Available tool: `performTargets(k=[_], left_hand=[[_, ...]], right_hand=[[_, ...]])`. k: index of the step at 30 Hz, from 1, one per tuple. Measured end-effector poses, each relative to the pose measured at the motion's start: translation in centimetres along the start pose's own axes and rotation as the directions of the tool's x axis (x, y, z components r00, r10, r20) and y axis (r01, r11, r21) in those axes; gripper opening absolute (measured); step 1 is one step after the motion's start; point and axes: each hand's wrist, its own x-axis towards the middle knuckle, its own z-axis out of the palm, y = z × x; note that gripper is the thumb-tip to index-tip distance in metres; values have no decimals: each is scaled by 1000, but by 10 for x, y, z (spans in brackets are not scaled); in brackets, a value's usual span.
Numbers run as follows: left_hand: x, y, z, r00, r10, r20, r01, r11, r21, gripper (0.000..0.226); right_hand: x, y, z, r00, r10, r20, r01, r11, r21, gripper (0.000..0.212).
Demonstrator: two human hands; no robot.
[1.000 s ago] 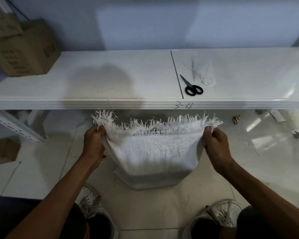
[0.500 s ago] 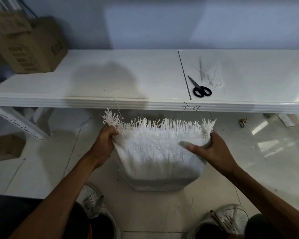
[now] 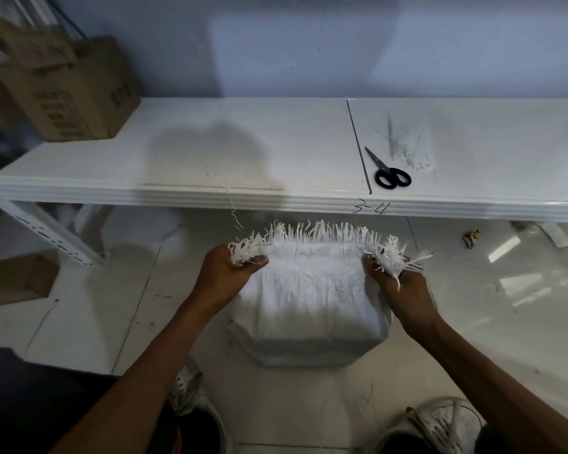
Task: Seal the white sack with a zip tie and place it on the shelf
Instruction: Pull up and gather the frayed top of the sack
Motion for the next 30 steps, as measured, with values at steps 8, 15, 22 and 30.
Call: performTargets(k=[8, 15, 22, 30], left_hand=[[-6, 14, 23, 997, -19, -77, 3, 979, -206, 26], [-8, 11, 34, 995, 54, -85, -65, 990, -126, 42], [-13, 6, 51, 993, 116, -27, -118, 989, -92, 54], [-13, 12, 51, 996, 78, 31, -73, 988, -137, 26]], right_hand=[[4, -4, 21, 1000, -2, -22, 1, 999, -49, 21], [4, 6, 25, 995, -95, 8, 95, 985, -142, 24], [-1, 1, 35, 998, -54, 22, 55, 997, -52, 33], [4, 3, 46, 993, -19, 118, 32, 993, -110, 10]])
